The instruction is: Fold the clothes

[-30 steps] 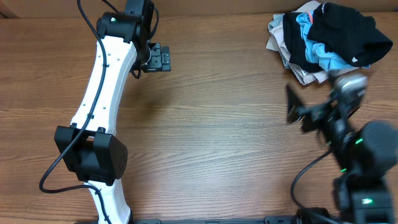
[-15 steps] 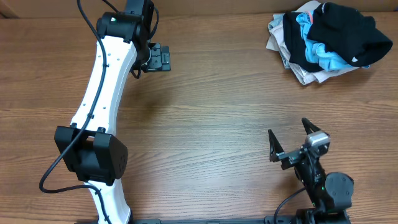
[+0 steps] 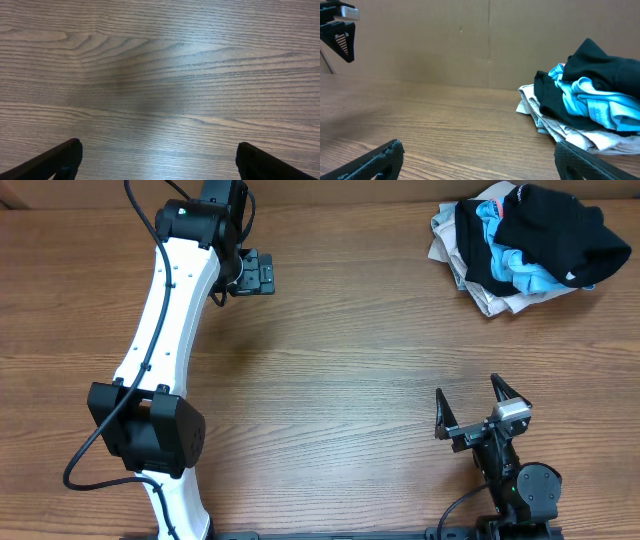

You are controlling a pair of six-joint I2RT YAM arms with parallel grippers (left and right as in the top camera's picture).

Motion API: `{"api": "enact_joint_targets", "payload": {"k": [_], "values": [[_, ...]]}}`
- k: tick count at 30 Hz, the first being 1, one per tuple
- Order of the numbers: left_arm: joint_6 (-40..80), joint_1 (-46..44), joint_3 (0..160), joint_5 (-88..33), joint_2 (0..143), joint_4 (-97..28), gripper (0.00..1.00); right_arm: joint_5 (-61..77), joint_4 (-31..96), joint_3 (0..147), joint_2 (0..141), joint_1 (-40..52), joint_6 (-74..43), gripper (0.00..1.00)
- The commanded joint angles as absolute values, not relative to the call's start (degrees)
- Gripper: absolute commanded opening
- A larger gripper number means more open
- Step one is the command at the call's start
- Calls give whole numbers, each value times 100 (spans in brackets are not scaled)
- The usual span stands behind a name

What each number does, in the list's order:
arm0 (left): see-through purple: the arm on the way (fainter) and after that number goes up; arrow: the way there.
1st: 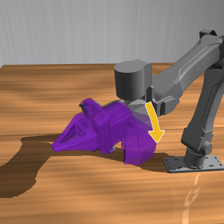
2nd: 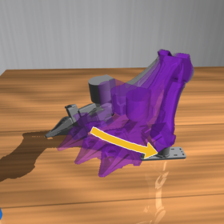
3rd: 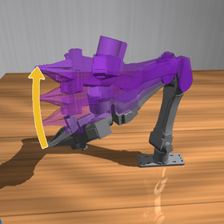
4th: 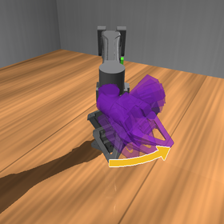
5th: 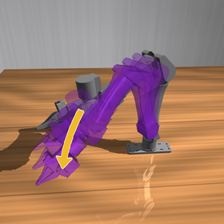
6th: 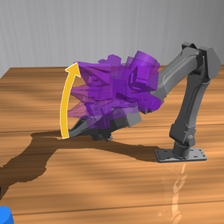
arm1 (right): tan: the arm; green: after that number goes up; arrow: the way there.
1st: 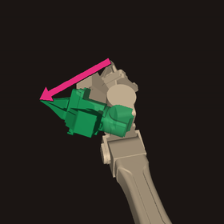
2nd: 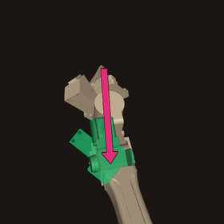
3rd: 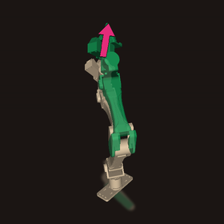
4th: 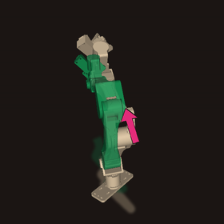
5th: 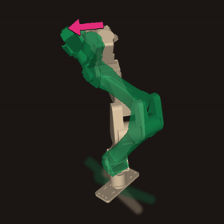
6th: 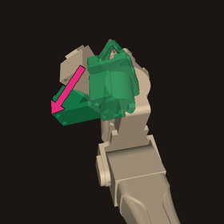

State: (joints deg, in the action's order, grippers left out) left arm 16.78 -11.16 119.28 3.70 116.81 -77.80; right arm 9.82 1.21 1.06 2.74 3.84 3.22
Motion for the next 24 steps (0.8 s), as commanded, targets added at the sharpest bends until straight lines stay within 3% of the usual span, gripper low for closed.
{"api": "enact_joint_targets", "payload": {"k": [1,24], "values": [[1673,-1127,11928,403,11749,-7771,100,888,410,43,38,416,320,100],[1673,-1127,11928,403,11749,-7771,100,902,373,45,16,412,305,100]]}}
